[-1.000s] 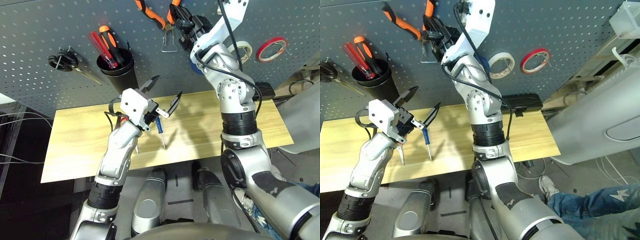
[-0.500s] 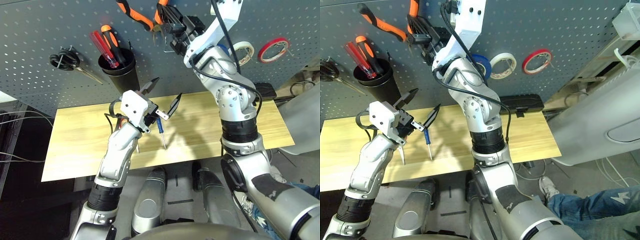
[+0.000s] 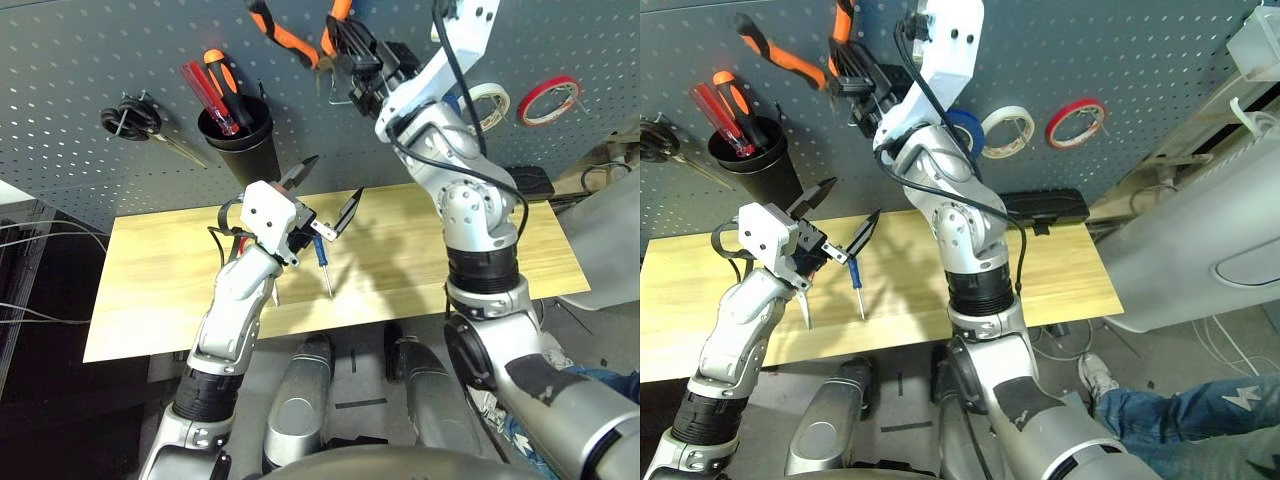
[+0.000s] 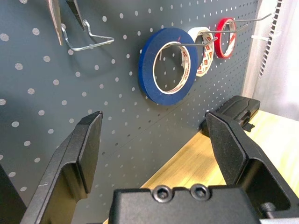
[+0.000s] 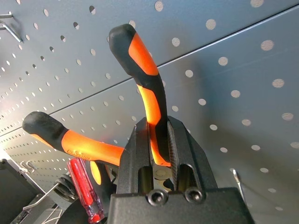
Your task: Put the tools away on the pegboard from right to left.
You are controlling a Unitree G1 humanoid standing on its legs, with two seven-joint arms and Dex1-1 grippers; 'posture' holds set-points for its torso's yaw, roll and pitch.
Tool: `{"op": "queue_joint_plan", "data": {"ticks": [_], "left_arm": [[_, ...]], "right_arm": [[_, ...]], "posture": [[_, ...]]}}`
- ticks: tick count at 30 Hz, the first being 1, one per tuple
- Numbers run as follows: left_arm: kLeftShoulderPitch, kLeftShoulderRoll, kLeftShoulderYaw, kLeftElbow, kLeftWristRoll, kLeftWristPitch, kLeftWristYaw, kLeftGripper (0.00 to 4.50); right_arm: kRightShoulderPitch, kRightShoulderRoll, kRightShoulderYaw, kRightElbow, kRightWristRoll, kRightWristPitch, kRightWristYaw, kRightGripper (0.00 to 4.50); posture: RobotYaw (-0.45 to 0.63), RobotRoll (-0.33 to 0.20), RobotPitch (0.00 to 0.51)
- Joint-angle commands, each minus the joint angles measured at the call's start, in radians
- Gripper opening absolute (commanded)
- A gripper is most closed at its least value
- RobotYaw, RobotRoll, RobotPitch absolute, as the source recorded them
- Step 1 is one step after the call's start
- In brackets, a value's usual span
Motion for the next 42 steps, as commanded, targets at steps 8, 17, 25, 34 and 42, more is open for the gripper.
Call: {"op": "queue_joint_plan", "data": {"ticks": [8, 17, 25, 34, 42], "left_arm": [[0.011, 0.005, -0.012, 0.002, 0.009, 0.004, -0.017, 4.5], [0.021, 0.01, -0.01, -0.005, 0.007, 0.01, -0.02, 4.5], [0.017, 0.012, -0.011, 0.0, 0.007, 0.012, -0.024, 4.5], [0.016, 0.01, -0.014, 0.006, 0.007, 0.011, -0.025, 4.5], [0.015, 0.009, -0.015, 0.01, 0.007, 0.008, -0.026, 4.5]], "right_arm": [[0.021, 0.053, -0.006, 0.038, -0.024, -0.065, 0.01, 0.29], [0.015, 0.051, -0.018, 0.088, -0.047, -0.112, 0.015, 0.29], [0.028, 0.056, -0.013, 0.107, -0.056, -0.123, 0.013, 0.29], [0.071, 0.055, 0.01, 0.034, -0.047, -0.087, -0.001, 2.92], [0.094, 0.044, 0.038, -0.044, -0.052, -0.074, 0.006, 4.46]], "posture": [[0.27, 0.0, 0.271], [0.27, 0.0, 0.277], [0.27, 0.0, 0.278], [0.26, 0.0, 0.28], [0.26, 0.0, 0.278]]}}
